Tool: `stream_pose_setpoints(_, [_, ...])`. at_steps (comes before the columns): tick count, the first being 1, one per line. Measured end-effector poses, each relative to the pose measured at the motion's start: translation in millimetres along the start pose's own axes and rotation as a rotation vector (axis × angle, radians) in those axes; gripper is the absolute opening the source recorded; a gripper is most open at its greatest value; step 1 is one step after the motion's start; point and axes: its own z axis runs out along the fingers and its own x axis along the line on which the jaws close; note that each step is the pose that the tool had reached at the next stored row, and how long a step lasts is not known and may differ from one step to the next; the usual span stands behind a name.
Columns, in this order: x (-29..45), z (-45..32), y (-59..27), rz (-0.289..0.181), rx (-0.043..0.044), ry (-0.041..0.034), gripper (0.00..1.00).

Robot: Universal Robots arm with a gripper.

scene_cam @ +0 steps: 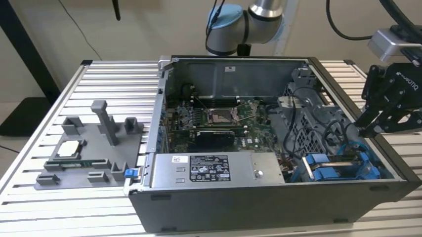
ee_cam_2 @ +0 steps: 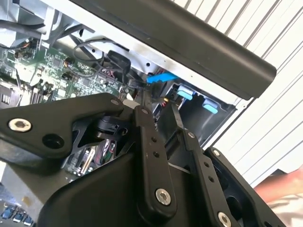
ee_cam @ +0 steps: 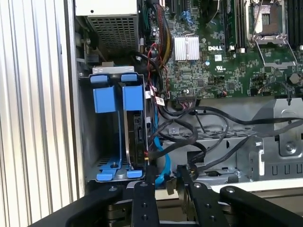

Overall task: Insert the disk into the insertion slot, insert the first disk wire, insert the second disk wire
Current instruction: 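Insert the second disk wire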

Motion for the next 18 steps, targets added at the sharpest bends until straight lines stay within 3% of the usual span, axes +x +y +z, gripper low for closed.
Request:
stream_pose_setpoints(6, [-0.1, 4.2, -8.4, -0.007, -0.0083, -0.0018, 1.0])
stream_pose_setpoints(8, [-0.1, 4.9, -9.1, -0.019, -0.0099, -0.0088, 1.0])
stream_pose_setpoints(10, [0.0, 5.6, -9.2, -0.028, -0.0115, -0.0207, 1.0])
stream_pose_setpoints(11, [-0.1, 5.9, -9.3, -0.032, -0.0126, -0.032, 0.0])
stream_pose_setpoints(15, [0.0, 6.7, -9.4, -0.038, -0.0168, -0.0875, 0.0])
stream_pose_setpoints(16, [0.0, 6.8, -9.4, -0.038, -0.0173, -0.0957, 0.0])
stream_pose_setpoints(18, [-0.1, 6.7, -9.3, -0.038, -0.0176, -0.099, 0.0])
